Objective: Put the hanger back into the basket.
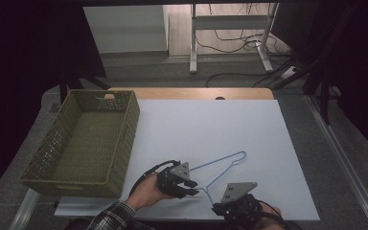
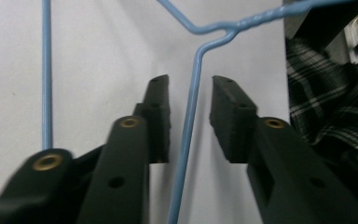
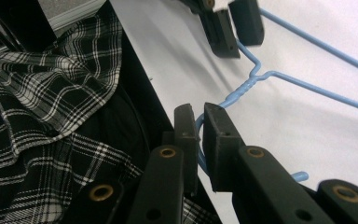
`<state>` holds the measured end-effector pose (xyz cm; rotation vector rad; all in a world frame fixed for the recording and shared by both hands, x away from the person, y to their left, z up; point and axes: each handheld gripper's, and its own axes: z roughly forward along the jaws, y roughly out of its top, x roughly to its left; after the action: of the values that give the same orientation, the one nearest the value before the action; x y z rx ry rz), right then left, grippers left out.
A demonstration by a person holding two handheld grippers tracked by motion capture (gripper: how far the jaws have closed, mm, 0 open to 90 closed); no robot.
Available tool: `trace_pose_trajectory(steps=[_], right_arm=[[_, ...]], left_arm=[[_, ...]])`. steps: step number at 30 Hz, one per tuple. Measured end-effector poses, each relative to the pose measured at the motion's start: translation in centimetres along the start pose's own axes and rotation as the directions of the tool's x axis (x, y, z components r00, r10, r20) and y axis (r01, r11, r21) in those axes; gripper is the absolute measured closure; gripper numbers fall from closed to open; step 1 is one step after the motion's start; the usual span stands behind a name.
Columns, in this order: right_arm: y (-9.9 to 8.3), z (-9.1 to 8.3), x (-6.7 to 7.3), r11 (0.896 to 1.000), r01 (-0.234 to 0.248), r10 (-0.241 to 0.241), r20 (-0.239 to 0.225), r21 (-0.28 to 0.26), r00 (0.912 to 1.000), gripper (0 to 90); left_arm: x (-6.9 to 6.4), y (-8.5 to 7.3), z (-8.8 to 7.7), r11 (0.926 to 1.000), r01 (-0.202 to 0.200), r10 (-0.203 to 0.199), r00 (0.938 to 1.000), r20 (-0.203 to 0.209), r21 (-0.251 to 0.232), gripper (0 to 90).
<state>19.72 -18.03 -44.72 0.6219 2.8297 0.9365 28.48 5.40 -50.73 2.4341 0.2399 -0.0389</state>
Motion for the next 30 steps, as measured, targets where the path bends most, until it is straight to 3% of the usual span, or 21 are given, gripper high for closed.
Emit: trace_pose_trajectory(steps=[4, 7, 8, 10, 12, 13, 15, 18, 20, 22, 23, 25, 26, 28, 30], right_arm=[[0.3, -0.2, 0.0, 1.000, 0.005, -0.005, 0.001, -0.003, 1.0000, 83.9], [0.4, -0.2, 0.0, 1.000, -0.001, 0.001, 0.002, -0.002, 1.0000, 83.5], [0.4, -0.3, 0.0, 1.000, -0.004, 0.004, 0.006, -0.005, 1.0000, 82.3], [0.5, -0.9, -0.2, 0.999, -0.012, 0.014, 0.043, -0.033, 0.9990, 72.2], [0.9, -2.5, -0.6, 0.997, -0.018, 0.023, 0.071, -0.075, 0.9972, 68.2], [1.0, -3.3, -0.8, 0.995, -0.023, 0.031, 0.085, -0.100, 0.9959, 65.6], [1.3, -5.6, -1.2, 0.988, -0.021, 0.042, 0.133, -0.155, 0.9903, 61.8], [0.5, -8.9, -2.1, 0.976, -0.043, 0.091, 0.221, -0.215, 0.9710, 60.3], [-0.7, -9.9, -3.0, 0.969, -0.080, 0.139, 0.247, -0.235, 0.9590, 60.2], [-1.3, -9.9, -3.3, 0.967, -0.099, 0.158, 0.252, -0.235, 0.9548, 60.1], [-3.0, -8.7, -4.0, 0.965, -0.142, 0.193, 0.235, -0.219, 0.9525, 59.4], [-3.6, -7.7, -4.2, 0.966, -0.157, 0.202, 0.218, -0.207, 0.9549, 59.1], [-4.0, -5.1, -4.2, 0.967, -0.176, 0.208, 0.172, -0.184, 0.9629, 59.2], [-3.8, -3.1, -4.1, 0.964, -0.184, 0.209, 0.121, -0.191, 0.9704, 59.3], [-3.0, -1.3, -3.8, 0.962, -0.183, 0.206, 0.099, -0.201, 0.9736, 59.3]], left_arm=[[-0.1, 0.1, 0.1, 0.9999, -0.013, 0.013, 0.9998, -0.013, 0.011, 81.7], [-0.3, 0.2, 0.1, 0.9993, -0.036, 0.036, 0.9991, -0.024, 0.014, 83.9], [-0.4, 0.2, 0.0, 0.9982, -0.060, 0.060, 0.9977, -0.031, 0.011, 85.1], [-0.4, 0.3, -0.1, 0.9985, -0.055, 0.055, 0.9976, -0.042, -0.007, 87.0], [-0.3, 0.4, -0.4, 0.9977, -0.066, 0.065, 0.9962, -0.057, -0.014, 87.2], [-0.2, 0.3, -0.6, 0.9980, -0.053, 0.051, 0.9969, -0.060, -0.034, 87.2], [0.1, 0.3, -1.0, 0.9977, -0.046, 0.043, 0.9972, -0.061, -0.050, 87.3], [0.3, 0.2, -1.3, 0.9969, -0.021, 0.017, 0.9981, -0.059, -0.076, 87.3], [0.4, 0.1, -1.5, 0.9964, -0.014, 0.009, 0.9982, -0.059, -0.084, 87.3], [0.5, 0.1, -1.6, 0.9959, -0.007, 0.002, 0.9984, -0.057, -0.090, 87.3], [0.5, 0.1, -1.6, 0.9954, -0.001, -0.004, 0.9986, -0.053, -0.096, 87.2], [0.6, 0.1, -1.6, 0.9950, 0.001, -0.006, 0.9986, -0.052, -0.100, 87.2], [0.6, 0.1, -1.6, 0.9949, 0.002, -0.007, 0.9987, -0.051, -0.100, 87.2], [0.6, 0.1, -1.6, 0.9947, 0.005, -0.010, 0.9988, -0.049, -0.103, 87.2], [0.6, 0.1, -1.6, 0.9945, 0.008, -0.013, 0.9987, -0.049, -0.105, 87.2]])
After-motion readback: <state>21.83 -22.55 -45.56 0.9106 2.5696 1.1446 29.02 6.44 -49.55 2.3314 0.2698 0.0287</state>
